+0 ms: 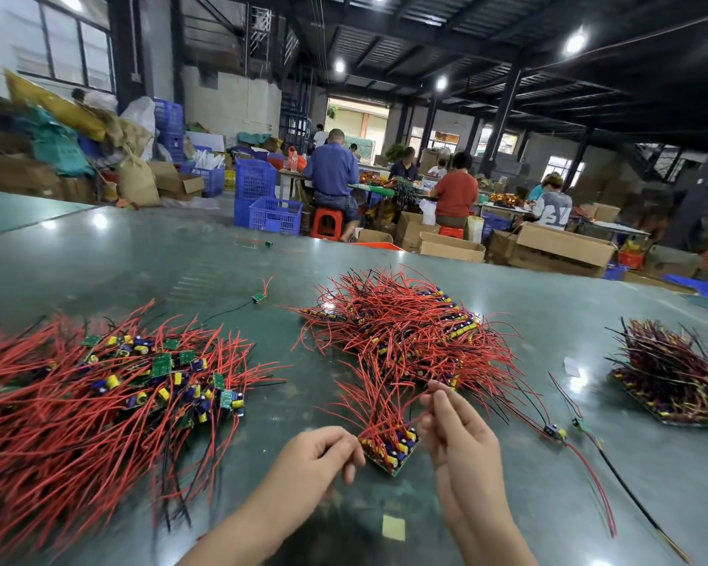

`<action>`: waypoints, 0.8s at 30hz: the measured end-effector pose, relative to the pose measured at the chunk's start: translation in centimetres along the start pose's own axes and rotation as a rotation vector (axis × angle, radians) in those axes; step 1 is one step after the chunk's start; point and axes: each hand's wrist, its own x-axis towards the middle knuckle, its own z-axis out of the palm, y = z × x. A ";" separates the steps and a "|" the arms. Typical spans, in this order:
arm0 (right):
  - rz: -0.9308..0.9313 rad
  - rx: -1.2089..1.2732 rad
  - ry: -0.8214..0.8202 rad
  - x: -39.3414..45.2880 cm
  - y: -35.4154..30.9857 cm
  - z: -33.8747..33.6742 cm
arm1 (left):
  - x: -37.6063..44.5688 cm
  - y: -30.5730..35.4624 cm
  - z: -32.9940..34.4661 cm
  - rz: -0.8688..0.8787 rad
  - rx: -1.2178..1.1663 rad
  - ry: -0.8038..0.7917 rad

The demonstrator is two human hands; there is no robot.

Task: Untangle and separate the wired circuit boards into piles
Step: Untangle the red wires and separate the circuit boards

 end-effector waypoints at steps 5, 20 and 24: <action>0.151 0.102 -0.070 -0.4 0.1 0.8 | 0.1 0.5 -0.5 -0.126 -0.282 0.124; 0.014 -0.321 -0.224 -2.2 1.0 2.1 | -0.4 0.7 0.2 0.078 0.065 0.183; -0.030 -0.290 -0.195 -2.4 1.0 2.3 | -0.6 0.0 0.0 0.208 0.322 0.332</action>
